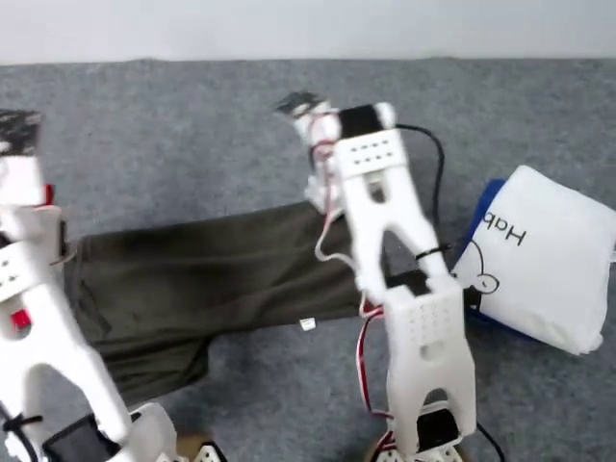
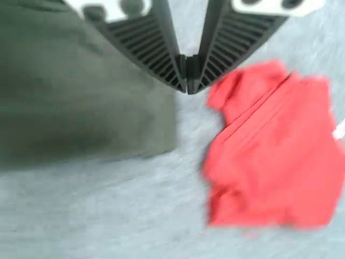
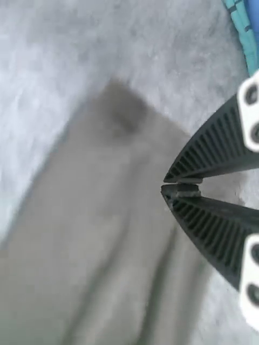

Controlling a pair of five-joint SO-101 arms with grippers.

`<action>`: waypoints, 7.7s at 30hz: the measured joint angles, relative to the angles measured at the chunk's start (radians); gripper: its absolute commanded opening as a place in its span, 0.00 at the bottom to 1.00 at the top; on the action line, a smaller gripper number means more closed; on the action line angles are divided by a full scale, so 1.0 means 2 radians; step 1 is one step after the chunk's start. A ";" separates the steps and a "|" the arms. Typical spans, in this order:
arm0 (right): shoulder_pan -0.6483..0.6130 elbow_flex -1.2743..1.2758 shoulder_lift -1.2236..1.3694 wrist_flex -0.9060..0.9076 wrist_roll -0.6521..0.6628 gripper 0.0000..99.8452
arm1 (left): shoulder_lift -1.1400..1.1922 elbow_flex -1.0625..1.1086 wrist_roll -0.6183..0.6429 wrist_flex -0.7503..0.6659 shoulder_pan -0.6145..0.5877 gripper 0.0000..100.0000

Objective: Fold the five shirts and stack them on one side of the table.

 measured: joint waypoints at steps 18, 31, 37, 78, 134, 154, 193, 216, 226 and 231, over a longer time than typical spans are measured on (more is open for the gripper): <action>-0.330 0.054 -0.028 0.001 0.015 0.10 | 0.028 0.000 -0.081 0.002 -0.216 0.01; -0.438 0.054 -0.025 -0.072 0.016 0.10 | 0.028 0.000 -0.083 0.002 -0.274 0.01; -0.455 0.054 0.004 -0.104 0.016 0.10 | 0.028 0.000 -0.083 0.002 -0.275 0.01; -0.435 0.002 0.059 -0.137 -0.009 0.15 | 0.030 0.026 -0.083 -0.012 -0.275 0.01; -0.318 0.000 0.093 -0.315 -0.057 0.16 | 0.030 0.026 -0.083 -0.016 -0.268 0.01; -0.260 -0.058 0.094 -0.199 -0.058 0.13 | 0.030 0.056 -0.083 -0.037 -0.273 0.01; -0.255 -0.150 0.165 -0.213 0.066 0.01 | 0.031 0.022 -0.095 -0.015 -0.393 0.01; -0.193 -0.256 0.121 0.000 -0.029 0.09 | 0.031 0.015 -0.129 0.067 -0.040 0.10; -0.130 -0.118 -0.014 0.000 -0.055 0.09 | 0.031 0.068 -0.129 0.057 0.087 0.15; -0.077 0.023 -0.133 0.001 -0.055 0.09 | 0.071 0.070 -0.141 0.055 0.094 0.16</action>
